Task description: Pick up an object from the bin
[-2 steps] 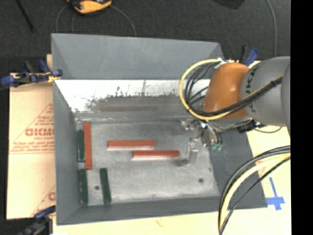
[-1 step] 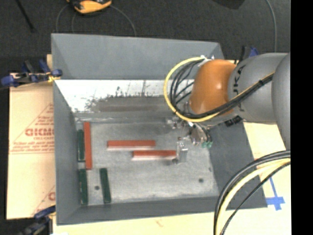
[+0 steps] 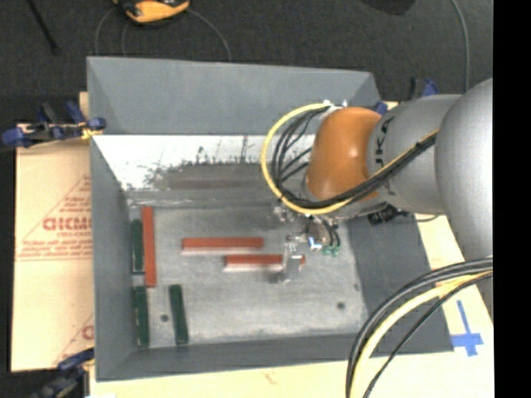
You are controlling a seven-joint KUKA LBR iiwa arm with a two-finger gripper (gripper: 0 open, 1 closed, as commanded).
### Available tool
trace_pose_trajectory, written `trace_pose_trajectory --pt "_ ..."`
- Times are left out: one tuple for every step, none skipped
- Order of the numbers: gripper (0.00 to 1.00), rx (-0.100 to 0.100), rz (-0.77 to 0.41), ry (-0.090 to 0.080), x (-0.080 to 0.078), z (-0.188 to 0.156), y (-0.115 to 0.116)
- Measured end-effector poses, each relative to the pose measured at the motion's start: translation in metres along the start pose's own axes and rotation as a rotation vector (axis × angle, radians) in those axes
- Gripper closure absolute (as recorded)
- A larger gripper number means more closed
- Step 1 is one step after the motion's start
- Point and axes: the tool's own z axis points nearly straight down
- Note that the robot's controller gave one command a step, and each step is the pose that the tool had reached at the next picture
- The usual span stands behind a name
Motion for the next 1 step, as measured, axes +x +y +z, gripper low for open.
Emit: trace_pose_trajectory --pt "1.0 0.002 -0.161 -0.001 0.0004 0.0101 0.0416"
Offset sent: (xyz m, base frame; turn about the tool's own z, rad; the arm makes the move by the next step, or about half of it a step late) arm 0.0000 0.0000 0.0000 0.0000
